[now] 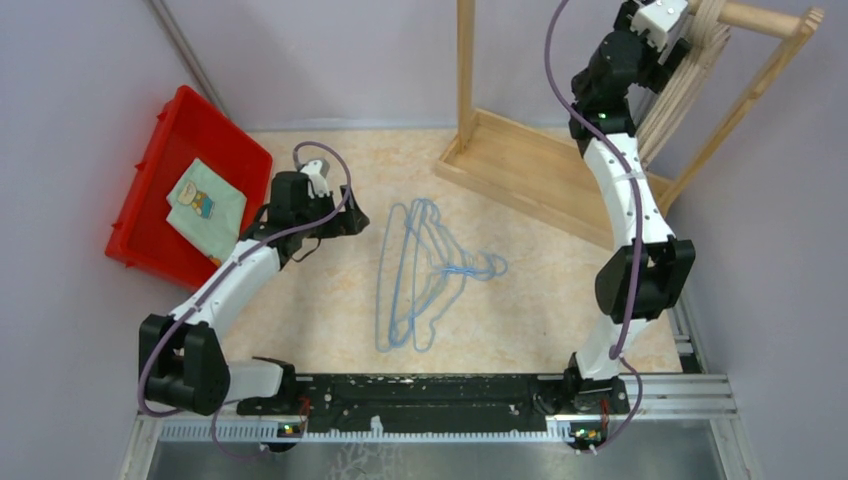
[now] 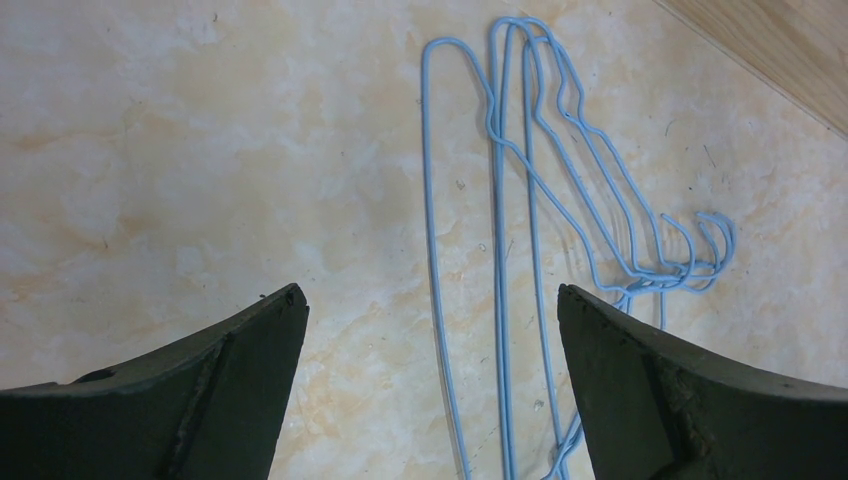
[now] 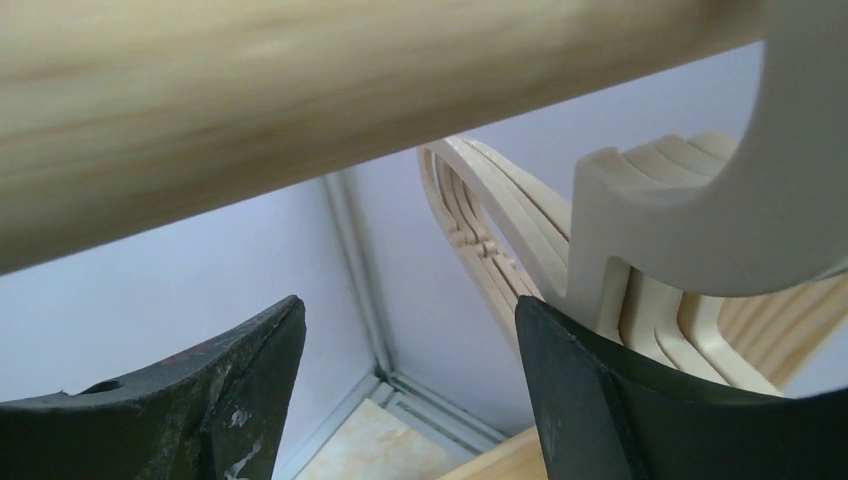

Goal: Organize the hangers

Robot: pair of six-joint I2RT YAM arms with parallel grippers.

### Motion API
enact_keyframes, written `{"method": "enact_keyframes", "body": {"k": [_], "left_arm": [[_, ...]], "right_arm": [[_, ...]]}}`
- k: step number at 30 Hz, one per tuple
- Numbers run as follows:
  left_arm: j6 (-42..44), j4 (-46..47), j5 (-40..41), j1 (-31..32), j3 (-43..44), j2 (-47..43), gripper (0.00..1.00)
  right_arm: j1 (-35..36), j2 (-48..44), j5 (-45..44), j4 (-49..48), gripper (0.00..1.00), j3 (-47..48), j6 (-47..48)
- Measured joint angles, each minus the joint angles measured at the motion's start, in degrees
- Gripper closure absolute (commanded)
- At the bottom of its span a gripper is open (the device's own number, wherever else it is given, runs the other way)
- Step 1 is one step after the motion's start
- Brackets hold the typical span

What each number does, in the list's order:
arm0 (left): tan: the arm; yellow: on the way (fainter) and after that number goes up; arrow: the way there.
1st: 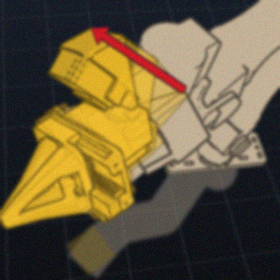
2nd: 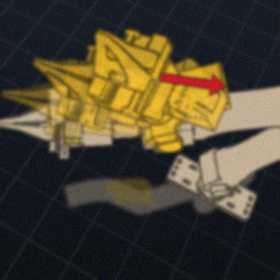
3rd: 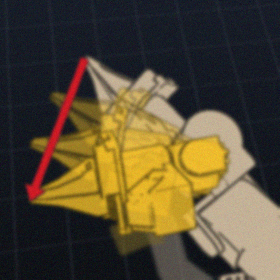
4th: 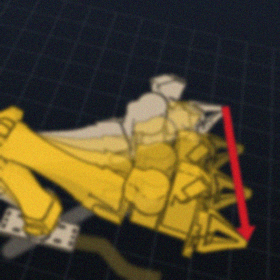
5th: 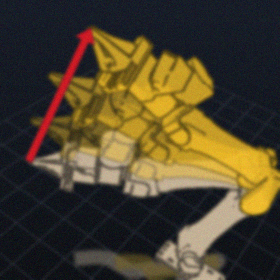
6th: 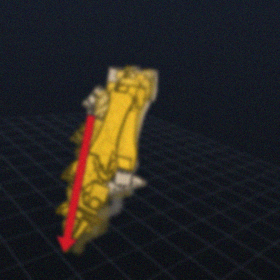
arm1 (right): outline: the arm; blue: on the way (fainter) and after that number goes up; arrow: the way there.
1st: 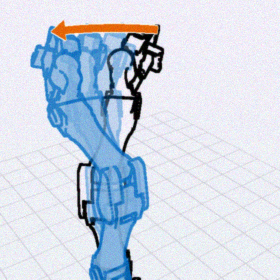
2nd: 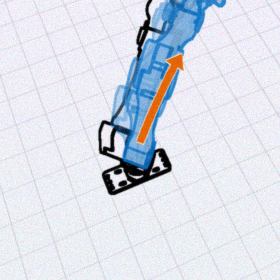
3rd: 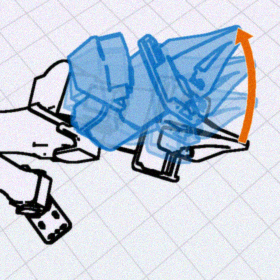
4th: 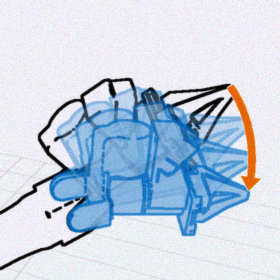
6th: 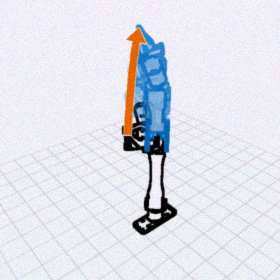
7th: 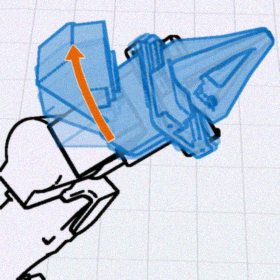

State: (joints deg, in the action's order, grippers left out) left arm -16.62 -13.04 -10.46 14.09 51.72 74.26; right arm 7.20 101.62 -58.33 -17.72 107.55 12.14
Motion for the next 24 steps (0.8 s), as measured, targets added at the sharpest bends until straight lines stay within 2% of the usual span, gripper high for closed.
{"method": "enact_keyframes", "body": {"k": [8,24], "left_arm": [[0.07,-0.09,-0.33,0.00,-1.01,-1.25,0.00],[0.46,-0.28,-1.22,-0.07,-4.44,-4.31,0.00]], "right_arm": [[-3.61,-5.64,-0.59,1.99,0.23,-5.73,-1.92],[-4.28,-15.91,-1.84,4.72,0.23,-12.00,-2.93]]}}
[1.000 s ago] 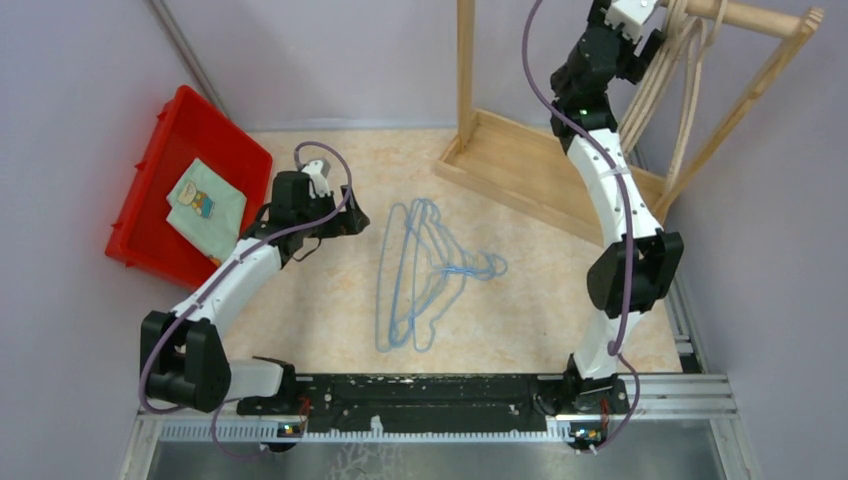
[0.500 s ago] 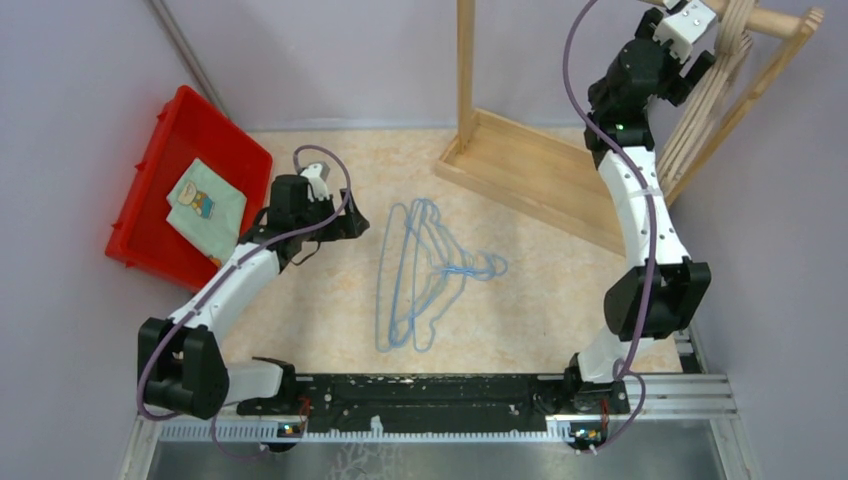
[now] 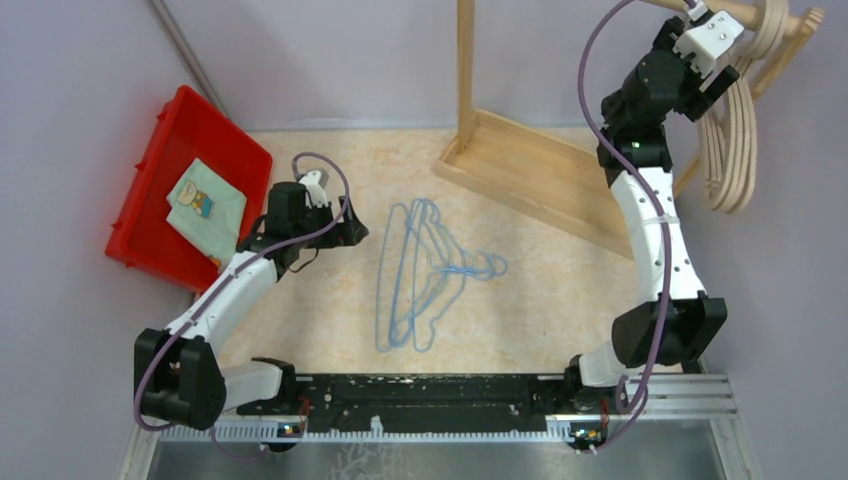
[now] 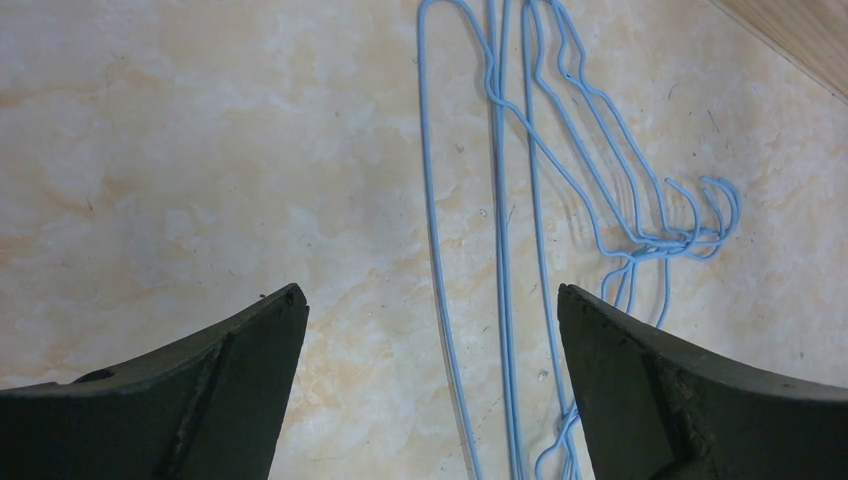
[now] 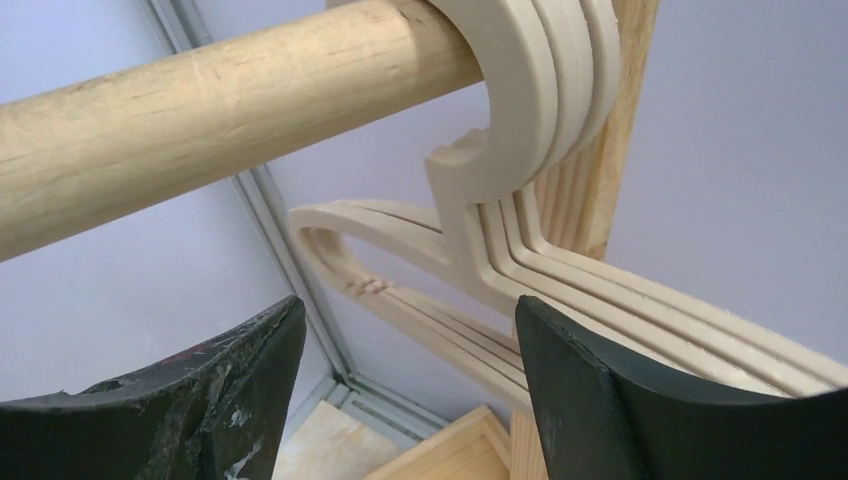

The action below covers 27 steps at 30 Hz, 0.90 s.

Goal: Organize the hangers

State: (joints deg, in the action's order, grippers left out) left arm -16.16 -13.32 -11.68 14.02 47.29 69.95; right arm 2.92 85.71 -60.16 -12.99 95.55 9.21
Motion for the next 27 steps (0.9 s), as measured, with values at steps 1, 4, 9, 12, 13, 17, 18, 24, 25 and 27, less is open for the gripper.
{"method": "enact_keyframes", "body": {"k": [1,4,9,12,13,17,18,24,25,27], "left_arm": [[0.13,0.02,-0.07,-0.02,-0.09,0.00,0.00],[0.52,0.00,-0.20,-0.04,-0.31,0.00,0.00],[0.81,0.00,-0.33,-0.04,-0.35,0.00,0.00],[0.85,0.00,-0.31,-0.04,-0.35,0.00,0.00],[0.94,0.02,-0.31,-0.04,-0.35,0.02,0.00],[1.92,0.02,-0.33,-0.04,-0.35,0.35,0.00],[2.27,0.00,-0.33,-0.04,-0.35,0.48,0.00],[4.26,-0.09,-0.90,1.22,-0.28,2.45,0.03],[4.44,-0.13,-0.74,2.34,-0.22,2.82,0.03],[4.42,-0.15,-0.46,5.66,-0.09,3.43,0.07]], "right_arm": [[-0.02,-0.42,0.22,1.05,0.23,0.00,-0.81],[-0.17,-2.05,2.69,6.27,0.23,-0.04,-4.11],[0.33,-3.93,10.47,14.16,0.22,-0.02,-8.02],[1.57,-4.35,14.47,18.12,0.22,0.15,-8.90],[2.49,-4.46,15.67,19.50,0.22,0.20,-9.01],[8.20,-4.70,18.49,23.67,0.22,0.17,-8.37],[10.12,-4.87,18.99,24.59,0.22,0.07,-8.31],[18.82,-8.35,21.18,27.93,0.23,-5.49,-9.55],[19.74,-8.70,21.73,28.85,0.23,-6.45,-10.21],[20.76,-8.76,23.17,30.16,0.23,-7.87,-11.65]]}}
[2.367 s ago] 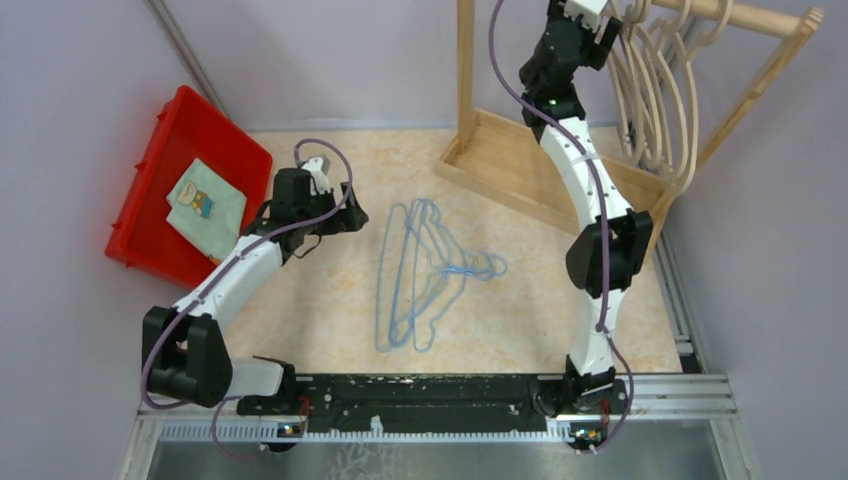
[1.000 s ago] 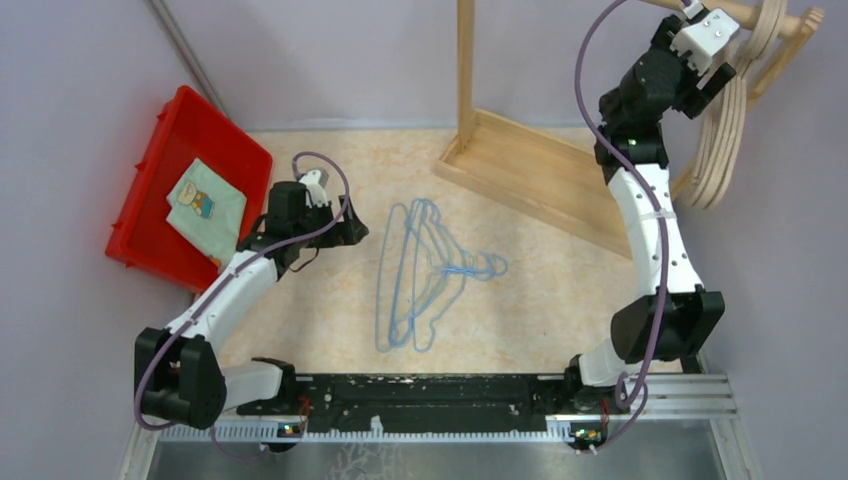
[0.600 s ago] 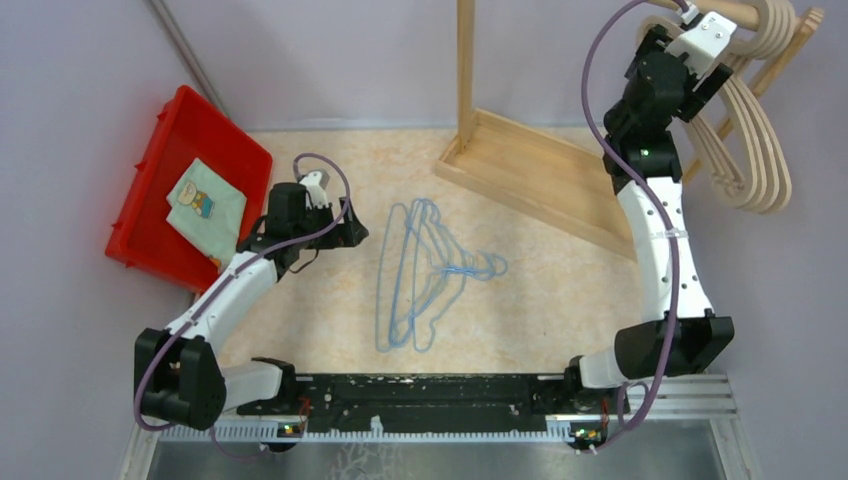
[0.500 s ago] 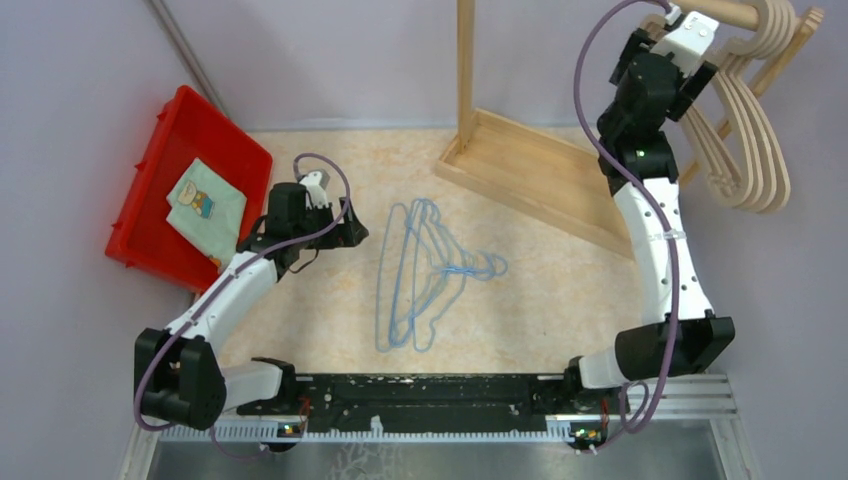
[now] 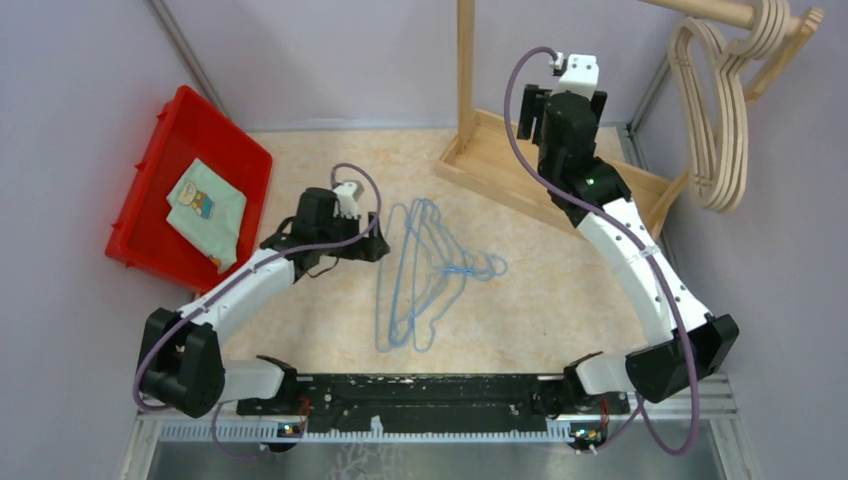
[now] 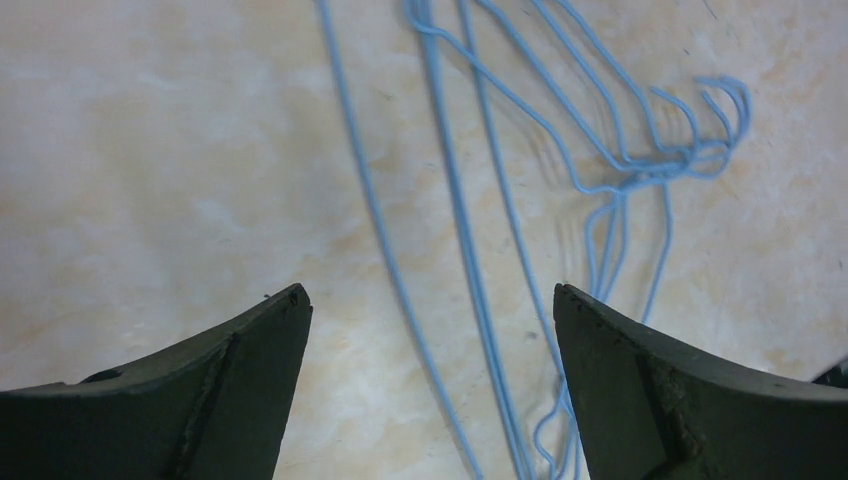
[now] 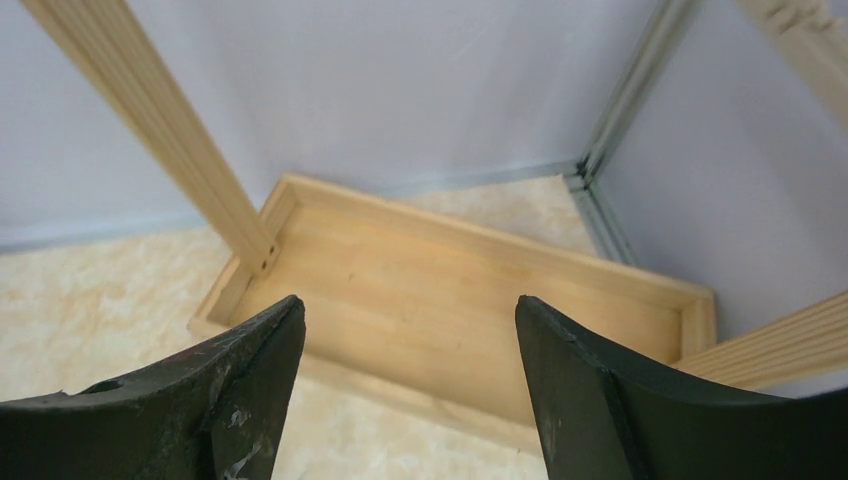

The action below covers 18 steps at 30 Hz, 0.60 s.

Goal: Organize the hangers

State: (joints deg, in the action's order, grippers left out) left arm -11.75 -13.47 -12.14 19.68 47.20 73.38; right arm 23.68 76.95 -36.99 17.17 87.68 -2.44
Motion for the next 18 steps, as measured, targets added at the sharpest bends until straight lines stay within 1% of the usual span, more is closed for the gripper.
{"method": "enact_keyframes", "body": {"k": [3,6,9,12,16,18], "left_arm": [[-0.42,0.20,1.27,7.67,0.02,1.25,0.08],[-1.33,0.76,2.91,15.30,0.00,3.17,0.13],[-2.43,2.23,4.72,21.46,-0.55,6.03,0.17],[-3.30,3.45,6.38,23.45,-1.57,9.40,0.19],[-3.96,5.38,9.25,24.13,-1.77,14.58,0.19],[-4.26,6.25,11.17,24.33,-0.87,17.49,0.21]], "right_arm": [[0.28,0.00,2.67,1.81,0.24,-2.32,-2.34],[0.26,-0.02,4.28,3.17,0.24,-3.87,-3.67],[0.28,-0.17,5.27,4.02,0.24,-4.59,-4.11],[0.28,-1.31,5.86,4.22,0.24,-5.99,-4.26],[0.28,-3.85,6.14,5.03,0.24,-7.50,-4.26],[0.28,-4.85,6.12,5.16,0.23,-7.78,-4.24]]}}
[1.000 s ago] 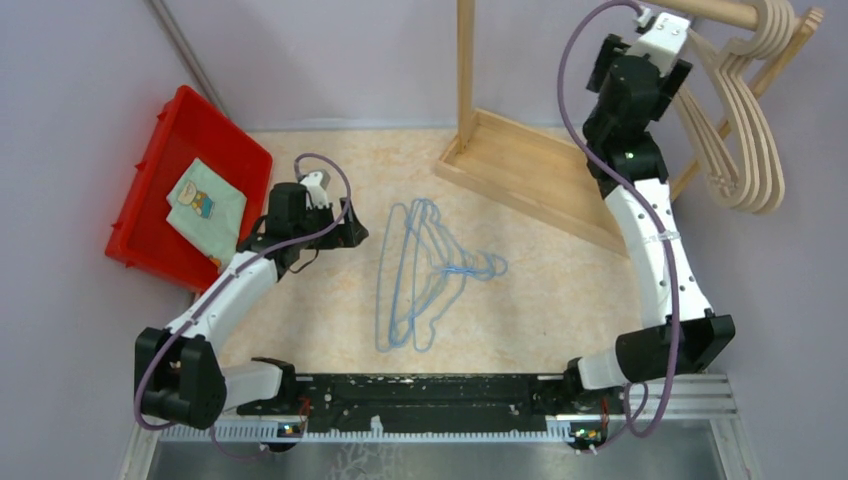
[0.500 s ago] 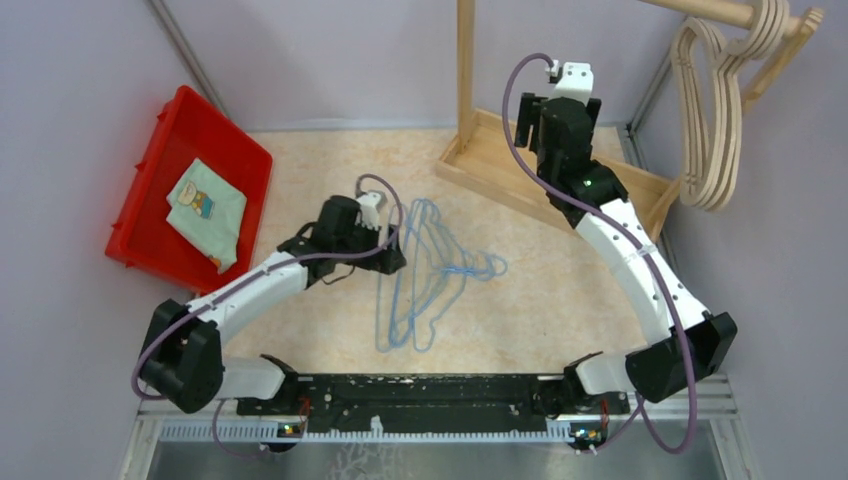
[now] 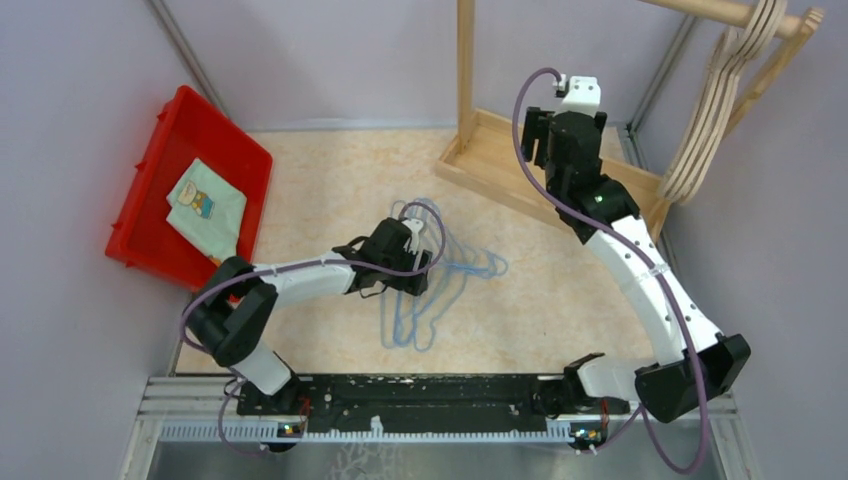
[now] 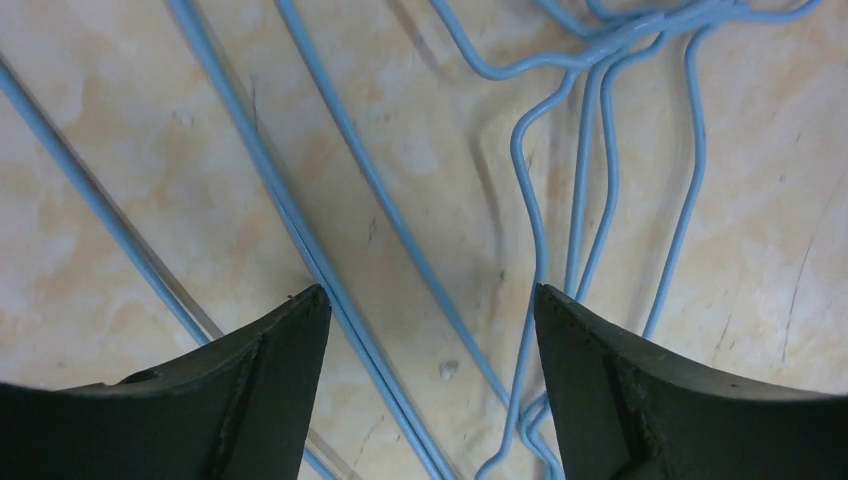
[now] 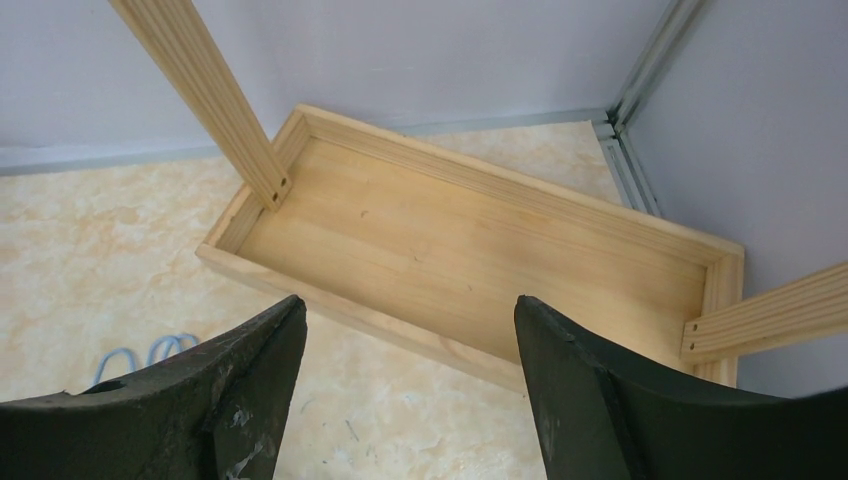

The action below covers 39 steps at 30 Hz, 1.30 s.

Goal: Organize the hangers

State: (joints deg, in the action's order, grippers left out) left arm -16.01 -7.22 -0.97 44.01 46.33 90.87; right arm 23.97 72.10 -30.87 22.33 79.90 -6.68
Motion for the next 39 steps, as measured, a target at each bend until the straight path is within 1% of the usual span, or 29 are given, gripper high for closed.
{"method": "enact_keyframes", "body": {"k": [4,9,12,15,19,21,23,24,28,31,33,36,39], "left_arm": [[-0.07,2.10,1.73,0.15,4.55,4.83,0.23],[-0.13,3.06,2.82,1.20,8.02,8.28,0.24],[-0.46,3.15,3.39,1.90,8.11,8.41,0.23],[-0.83,3.06,3.76,1.99,7.76,8.04,0.20],[-1.14,0.20,4.72,2.03,5.77,4.48,0.16],[-1.16,-1.53,5.60,2.01,5.46,2.12,0.15],[-1.18,-2.80,6.88,2.01,5.46,-0.87,0.14],[-1.27,-3.19,7.58,2.01,5.46,-2.25,0.14],[-2.08,-4.59,10.10,1.70,5.46,-5.18,0.14],[-3.04,-5.40,10.43,0.28,4.68,-5.20,0.14],[-4.07,-5.73,10.36,-1.70,2.38,-5.73,0.14],[-5.20,-6.69,10.38,-4.09,-0.79,-6.91,0.14],[-6.08,-8.33,10.43,-5.95,-3.10,-8.94,0.14]], "right_arm": [[0.00,-1.44,-0.17,-0.02,0.23,-0.28,0.42],[0.00,-1.81,-0.96,-0.17,0.23,-0.70,1.66],[0.00,-1.84,-1.25,-0.28,0.22,-1.29,2.58],[-0.02,-1.84,-1.16,-0.33,0.23,-1.55,3.10],[-0.09,-1.81,1.07,0.48,0.25,-1.53,2.69],[-0.09,-1.81,3.23,1.64,0.29,-1.95,1.44],[-0.09,-1.97,5.84,1.81,0.37,-3.37,-0.17],[-0.09,-2.14,7.34,1.86,0.39,-4.48,-1.09],[-0.07,-3.10,16.59,2.75,0.45,-11.45,-6.29],[0.55,-4.02,23.19,2.75,0.45,-17.84,-10.54],[2.78,-4.81,26.84,2.56,0.46,-23.39,-13.64],[6.80,-4.72,29.59,2.58,0.46,-27.08,-16.41],[10.84,-3.67,31.06,1.77,0.46,-27.89,-19.02]]}}
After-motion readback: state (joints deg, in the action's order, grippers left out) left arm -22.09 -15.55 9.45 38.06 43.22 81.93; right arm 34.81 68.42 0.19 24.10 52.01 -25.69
